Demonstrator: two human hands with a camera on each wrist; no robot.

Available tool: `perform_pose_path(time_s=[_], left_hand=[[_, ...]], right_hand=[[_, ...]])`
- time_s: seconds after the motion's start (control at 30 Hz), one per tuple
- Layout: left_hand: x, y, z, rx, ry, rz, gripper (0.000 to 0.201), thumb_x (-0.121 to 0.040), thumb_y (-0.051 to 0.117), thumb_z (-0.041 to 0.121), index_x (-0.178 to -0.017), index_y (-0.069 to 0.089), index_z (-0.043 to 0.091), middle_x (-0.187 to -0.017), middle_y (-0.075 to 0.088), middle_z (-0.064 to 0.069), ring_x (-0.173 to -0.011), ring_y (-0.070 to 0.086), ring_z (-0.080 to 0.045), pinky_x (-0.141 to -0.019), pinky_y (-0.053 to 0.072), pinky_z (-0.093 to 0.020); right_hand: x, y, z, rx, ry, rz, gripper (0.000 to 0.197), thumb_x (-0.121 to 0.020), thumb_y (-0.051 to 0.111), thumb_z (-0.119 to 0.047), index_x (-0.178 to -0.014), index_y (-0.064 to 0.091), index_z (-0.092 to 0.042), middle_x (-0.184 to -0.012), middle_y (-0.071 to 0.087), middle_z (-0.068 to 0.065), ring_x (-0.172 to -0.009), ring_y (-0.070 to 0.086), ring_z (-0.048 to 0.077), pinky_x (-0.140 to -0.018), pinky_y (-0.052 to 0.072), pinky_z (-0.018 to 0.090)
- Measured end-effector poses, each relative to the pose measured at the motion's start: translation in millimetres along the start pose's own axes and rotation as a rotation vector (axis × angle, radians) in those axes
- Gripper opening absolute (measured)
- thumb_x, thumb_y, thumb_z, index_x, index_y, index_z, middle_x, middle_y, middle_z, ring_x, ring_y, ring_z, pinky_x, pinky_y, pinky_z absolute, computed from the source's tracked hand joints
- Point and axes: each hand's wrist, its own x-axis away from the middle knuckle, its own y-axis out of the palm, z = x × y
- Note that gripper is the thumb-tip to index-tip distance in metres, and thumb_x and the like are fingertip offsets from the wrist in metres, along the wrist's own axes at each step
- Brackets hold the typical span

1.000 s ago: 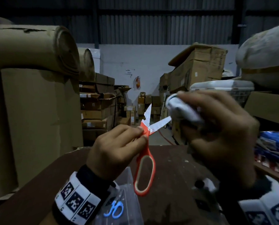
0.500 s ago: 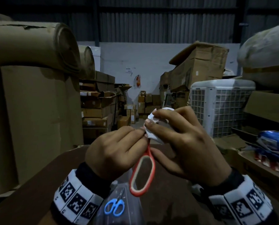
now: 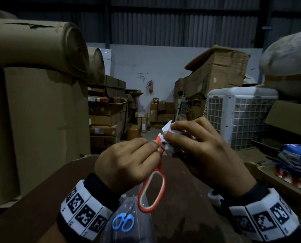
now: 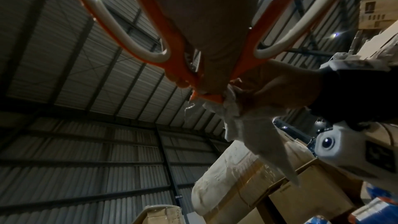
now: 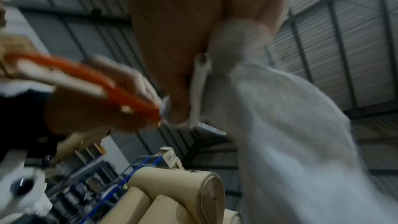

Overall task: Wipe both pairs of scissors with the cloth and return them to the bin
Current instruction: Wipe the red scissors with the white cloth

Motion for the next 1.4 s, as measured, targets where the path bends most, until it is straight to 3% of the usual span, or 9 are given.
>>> perform_pose_path(time_s=[0.1, 0.2, 0.37, 0.73, 0.97, 1.03, 1.1, 1.3, 1.4], left_hand=[[-3.0, -0.6, 4.4, -0.015, 0.011, 0.017, 0.008, -0.090, 0.074, 0.008, -0.086, 0.077, 0.002, -0.091, 0.077, -0.018, -0.076, 0.074, -0.029, -0.059, 0.060, -0.036], [-4.8, -2.2, 3.4, -0.012, 0.017, 0.024, 0.008, -0.089, 0.075, 0.008, -0.086, 0.077, 0.001, -0.091, 0.077, -0.018, -0.074, 0.074, -0.029, -0.057, 0.060, -0.036], [-1.3, -4.2, -0.2, -0.008, -0.006, -0.002, 0.011, -0.086, 0.079, 0.010, -0.090, 0.077, 0.000, -0.093, 0.077, -0.018, -0.075, 0.074, -0.030, -0.056, 0.059, -0.038], [-3.6, -5.8, 1.0, 0.014, -0.018, -0.041, 0.017, -0.085, 0.081, 0.014, -0.092, 0.075, 0.000, -0.094, 0.076, -0.019, -0.075, 0.074, -0.031, -0.054, 0.059, -0.038], [-7.7, -6.3, 4.4, 0.030, -0.028, -0.041, 0.026, -0.077, 0.089, 0.016, -0.092, 0.077, -0.001, -0.092, 0.077, -0.019, -0.075, 0.075, -0.030, -0.055, 0.060, -0.037], [-8.4, -6.0, 6.4, 0.032, -0.041, -0.038, 0.023, -0.079, 0.086, 0.015, -0.093, 0.075, -0.001, -0.093, 0.076, -0.020, -0.075, 0.074, -0.030, -0.055, 0.060, -0.038], [-8.1, -4.0, 8.6, 0.038, -0.059, -0.031, 0.016, -0.085, 0.079, 0.012, -0.093, 0.074, 0.000, -0.093, 0.076, -0.019, -0.075, 0.074, -0.030, -0.055, 0.060, -0.038], [-8.7, -1.3, 13.1, 0.045, -0.092, -0.040, 0.007, -0.087, 0.075, 0.010, -0.087, 0.075, 0.003, -0.091, 0.076, -0.016, -0.073, 0.073, -0.028, -0.056, 0.059, -0.037], [-8.6, -7.9, 9.0, 0.067, -0.104, -0.047, 0.013, -0.082, 0.082, 0.013, -0.089, 0.076, 0.004, -0.091, 0.077, -0.016, -0.075, 0.074, -0.028, -0.058, 0.061, -0.038]], right_hand=[[1.0, 4.3, 0.6, 0.045, -0.032, 0.086, 0.029, -0.093, 0.062, -0.020, -0.120, 0.070, -0.011, -0.122, 0.064, 0.013, -0.096, 0.055, 0.025, -0.073, 0.049, 0.031], [0.3, 11.5, -1.5, 0.093, -0.034, 0.135, 0.019, -0.095, 0.064, -0.014, -0.112, 0.071, -0.008, -0.114, 0.065, 0.015, -0.091, 0.055, 0.026, -0.070, 0.049, 0.036], [1.0, 21.5, -2.1, 0.187, -0.015, 0.158, 0.014, -0.096, 0.064, -0.017, -0.109, 0.070, -0.013, -0.111, 0.065, 0.012, -0.085, 0.050, 0.026, -0.065, 0.041, 0.038], [7.1, 24.3, 10.4, 0.349, -0.034, 0.235, 0.016, -0.099, 0.057, -0.026, -0.113, 0.066, -0.027, -0.117, 0.066, 0.005, -0.095, 0.048, 0.029, -0.067, 0.034, 0.040], [12.7, 32.3, 20.8, 0.425, -0.049, 0.290, 0.018, -0.093, 0.064, -0.024, -0.111, 0.066, -0.028, -0.116, 0.065, 0.004, -0.098, 0.046, 0.029, -0.069, 0.032, 0.039], [14.1, 34.9, 24.1, 0.442, -0.051, 0.304, 0.022, -0.091, 0.067, -0.026, -0.112, 0.061, -0.028, -0.119, 0.058, 0.002, -0.099, 0.046, 0.029, -0.069, 0.032, 0.039], [16.4, 36.2, 29.4, 0.451, -0.050, 0.292, 0.028, -0.088, 0.071, -0.029, -0.113, 0.058, -0.028, -0.120, 0.053, 0.002, -0.099, 0.046, 0.029, -0.069, 0.032, 0.039], [20.2, 33.2, 38.7, 0.483, 0.011, 0.231, 0.023, -0.083, 0.073, -0.021, -0.106, 0.069, -0.025, -0.115, 0.067, 0.006, -0.099, 0.048, 0.032, -0.070, 0.032, 0.040], [31.9, 24.3, 65.7, 0.476, 0.175, 0.147, 0.033, -0.078, 0.075, -0.016, -0.111, 0.067, -0.018, -0.120, 0.061, 0.013, -0.103, 0.045, 0.038, -0.072, 0.034, 0.043]])
